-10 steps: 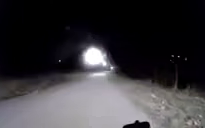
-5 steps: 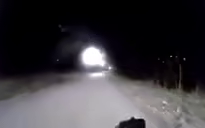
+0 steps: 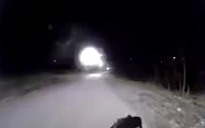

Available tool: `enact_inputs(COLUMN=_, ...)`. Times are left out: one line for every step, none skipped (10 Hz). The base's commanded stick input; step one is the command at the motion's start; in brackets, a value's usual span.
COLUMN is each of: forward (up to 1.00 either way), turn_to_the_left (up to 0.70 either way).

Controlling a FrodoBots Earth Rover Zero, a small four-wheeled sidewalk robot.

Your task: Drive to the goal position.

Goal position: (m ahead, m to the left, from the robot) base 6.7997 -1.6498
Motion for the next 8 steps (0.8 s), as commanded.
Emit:
enact_inputs(forward=1.0, turn_to_the_left=0.12)
enact_inputs(forward=1.0, turn_to_the_left=0.37)
enact_inputs(forward=1.0, turn_to_the_left=0.32)
enact_inputs(forward=1.0, turn_to_the_left=0.03)
enact_inputs(forward=1.0, turn_to_the_left=0.01)
enact_inputs(forward=1.0, turn_to_the_left=0.0)
enact_inputs(forward=1.0, turn_to_the_left=0.0)
enact_inputs(forward=1.0, turn_to_the_left=0.25)
